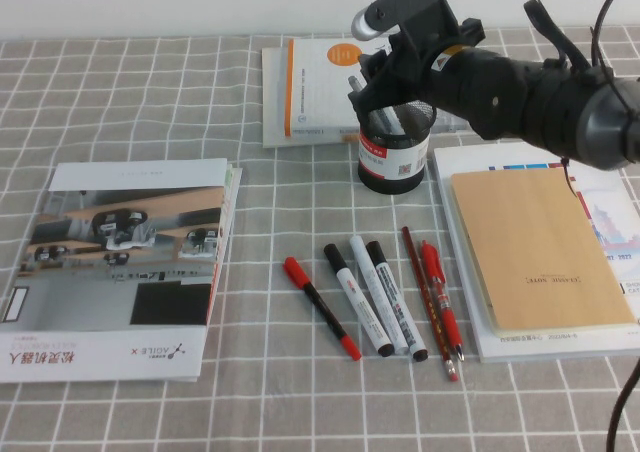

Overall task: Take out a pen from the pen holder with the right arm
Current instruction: 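Take a marker out of the pen holder and lay it on the table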

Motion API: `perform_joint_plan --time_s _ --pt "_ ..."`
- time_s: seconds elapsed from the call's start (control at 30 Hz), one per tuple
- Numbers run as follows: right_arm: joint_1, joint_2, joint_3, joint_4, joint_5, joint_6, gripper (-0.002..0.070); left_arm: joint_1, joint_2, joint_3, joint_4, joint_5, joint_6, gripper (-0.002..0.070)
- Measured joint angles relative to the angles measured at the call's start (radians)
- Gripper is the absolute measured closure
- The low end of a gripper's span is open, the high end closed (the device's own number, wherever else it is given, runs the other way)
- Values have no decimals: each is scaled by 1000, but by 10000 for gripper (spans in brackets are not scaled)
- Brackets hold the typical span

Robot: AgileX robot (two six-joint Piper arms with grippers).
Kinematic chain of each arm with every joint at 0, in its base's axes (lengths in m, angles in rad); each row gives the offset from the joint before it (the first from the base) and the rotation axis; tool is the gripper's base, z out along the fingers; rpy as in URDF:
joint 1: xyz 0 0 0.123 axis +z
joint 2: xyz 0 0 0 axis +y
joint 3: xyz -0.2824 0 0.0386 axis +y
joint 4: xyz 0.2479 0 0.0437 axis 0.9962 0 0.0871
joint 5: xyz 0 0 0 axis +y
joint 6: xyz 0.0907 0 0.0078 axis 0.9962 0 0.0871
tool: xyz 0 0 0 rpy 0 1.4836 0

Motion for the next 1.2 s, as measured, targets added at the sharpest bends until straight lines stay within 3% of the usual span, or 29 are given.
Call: perform_joint_plan --time_s 1.2 --pt "-2 86 -47 4 -6 -9 375 0 0 0 0 0 0 680"
